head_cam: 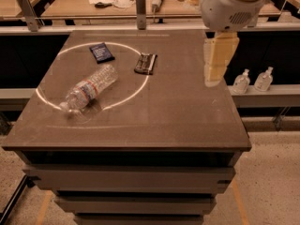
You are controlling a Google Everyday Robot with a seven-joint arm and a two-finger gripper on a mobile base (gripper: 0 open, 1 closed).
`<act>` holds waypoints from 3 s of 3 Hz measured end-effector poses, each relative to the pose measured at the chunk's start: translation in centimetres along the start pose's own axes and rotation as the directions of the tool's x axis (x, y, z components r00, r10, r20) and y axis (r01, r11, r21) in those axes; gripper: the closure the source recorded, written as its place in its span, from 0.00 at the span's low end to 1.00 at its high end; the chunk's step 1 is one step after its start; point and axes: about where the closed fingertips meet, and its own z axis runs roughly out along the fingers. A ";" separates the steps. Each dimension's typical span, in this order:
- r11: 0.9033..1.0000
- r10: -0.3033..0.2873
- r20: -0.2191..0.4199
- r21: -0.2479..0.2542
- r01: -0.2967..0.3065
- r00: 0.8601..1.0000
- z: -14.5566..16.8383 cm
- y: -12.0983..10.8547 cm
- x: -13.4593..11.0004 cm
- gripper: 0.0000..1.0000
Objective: Place water bottle upright
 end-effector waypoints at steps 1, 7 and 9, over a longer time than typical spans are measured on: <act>0.982 -0.187 -0.052 0.014 0.187 0.981 2.1 -2.2 -3.9 0.00; 0.785 -0.560 0.174 -0.203 0.586 0.810 15.8 -3.0 -21.8 0.00; 0.788 -0.520 0.222 -0.248 0.564 0.825 20.3 -2.3 -23.5 0.00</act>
Offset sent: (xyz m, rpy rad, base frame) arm 0.0502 0.1360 -0.0578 -0.2653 -0.0019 0.4063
